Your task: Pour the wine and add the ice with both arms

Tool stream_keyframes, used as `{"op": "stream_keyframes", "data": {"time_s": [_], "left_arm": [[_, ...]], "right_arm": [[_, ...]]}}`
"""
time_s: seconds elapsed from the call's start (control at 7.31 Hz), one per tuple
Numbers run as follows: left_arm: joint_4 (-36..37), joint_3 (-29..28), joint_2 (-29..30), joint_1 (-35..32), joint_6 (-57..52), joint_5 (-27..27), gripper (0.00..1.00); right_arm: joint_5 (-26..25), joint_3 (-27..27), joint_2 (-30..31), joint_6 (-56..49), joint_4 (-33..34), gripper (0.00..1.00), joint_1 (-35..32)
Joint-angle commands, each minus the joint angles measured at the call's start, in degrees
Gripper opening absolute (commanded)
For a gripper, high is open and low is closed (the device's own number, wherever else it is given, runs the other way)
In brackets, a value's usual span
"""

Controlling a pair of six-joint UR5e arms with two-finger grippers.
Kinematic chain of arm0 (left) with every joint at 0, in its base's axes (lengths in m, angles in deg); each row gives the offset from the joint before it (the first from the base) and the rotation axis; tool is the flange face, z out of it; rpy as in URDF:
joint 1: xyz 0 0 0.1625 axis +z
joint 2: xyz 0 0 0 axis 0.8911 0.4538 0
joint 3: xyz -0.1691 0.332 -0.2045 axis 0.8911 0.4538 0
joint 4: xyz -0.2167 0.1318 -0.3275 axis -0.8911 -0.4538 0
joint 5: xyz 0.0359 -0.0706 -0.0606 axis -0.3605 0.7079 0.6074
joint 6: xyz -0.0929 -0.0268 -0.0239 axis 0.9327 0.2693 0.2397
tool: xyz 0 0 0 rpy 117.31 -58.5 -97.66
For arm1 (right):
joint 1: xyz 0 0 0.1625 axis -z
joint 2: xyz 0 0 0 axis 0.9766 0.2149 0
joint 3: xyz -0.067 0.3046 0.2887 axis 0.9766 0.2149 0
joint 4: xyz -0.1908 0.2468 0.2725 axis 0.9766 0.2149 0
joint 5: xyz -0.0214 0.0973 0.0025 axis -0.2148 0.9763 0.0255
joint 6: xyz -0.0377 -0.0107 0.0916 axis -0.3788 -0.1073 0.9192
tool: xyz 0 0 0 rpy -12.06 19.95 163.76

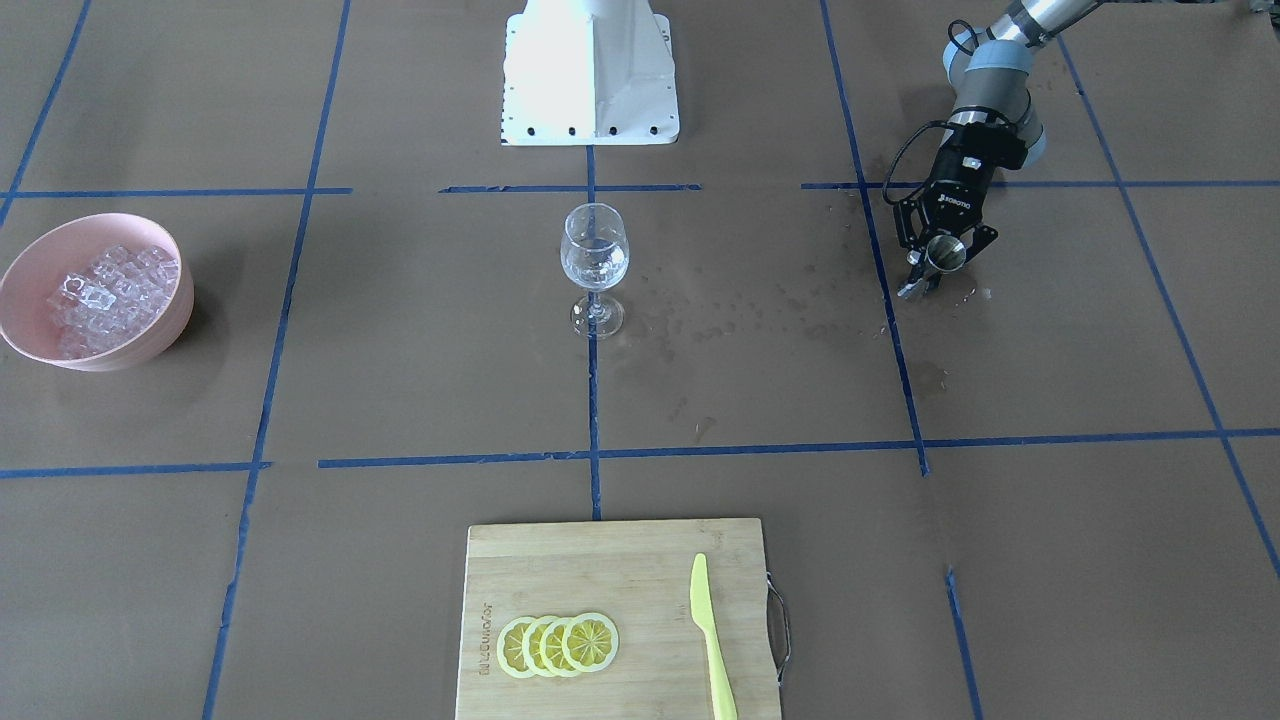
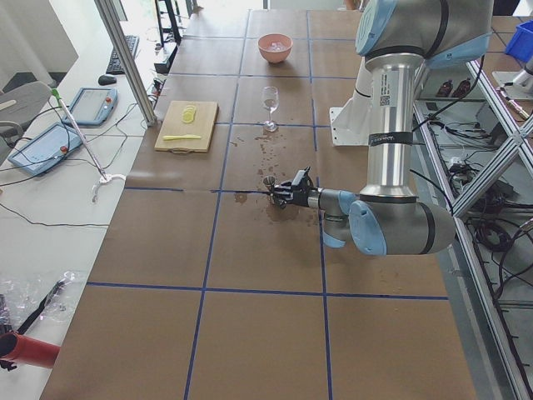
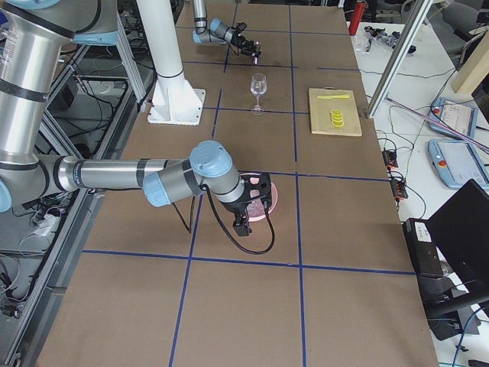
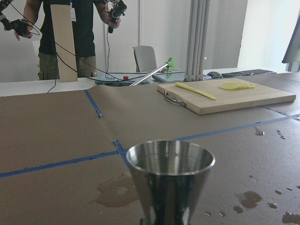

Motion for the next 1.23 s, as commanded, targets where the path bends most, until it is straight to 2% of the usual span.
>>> {"op": "stream_keyframes", "data": {"time_s": [0.0, 0.14, 0.27, 0.41, 0.68, 0.96, 1.09], "left_arm": [[0.0, 0.2, 0.0, 0.5, 0.0, -0.5, 0.49], [-0.1, 0.3, 0.0, 0.5, 0.0, -0.7, 0.6], [-0.4, 0.3, -0.1, 0.5, 0.0, -2.8, 0.99], [-0.9, 0.7, 0.0, 0.5, -0.3, -5.8, 1.0], [-1.3, 1.8, -0.2, 0.4, -1.0, -8.4, 1.0], [-1.3, 5.6, -0.2, 0.4, -4.8, -11.9, 1.0], [-1.3, 7.2, -0.2, 0.4, -5.9, -12.1, 1.0]], "right_arm": [[0.0, 0.0, -0.1, -0.1, 0.0, 1.0, -0.1], [0.0, 0.0, 0.0, -0.1, 0.0, 1.0, -0.1], [0.0, -0.1, 0.0, 0.0, 0.0, 1.0, -0.2], [0.1, -0.2, -0.1, 0.0, 0.0, 1.0, -0.3], [0.1, -0.2, -0.1, 0.1, 0.0, 1.0, -0.3], [0.1, -0.2, -0.1, 0.2, 0.0, 1.0, -0.3], [0.1, -0.2, -0.1, 0.3, 0.0, 1.0, -0.3]]}}
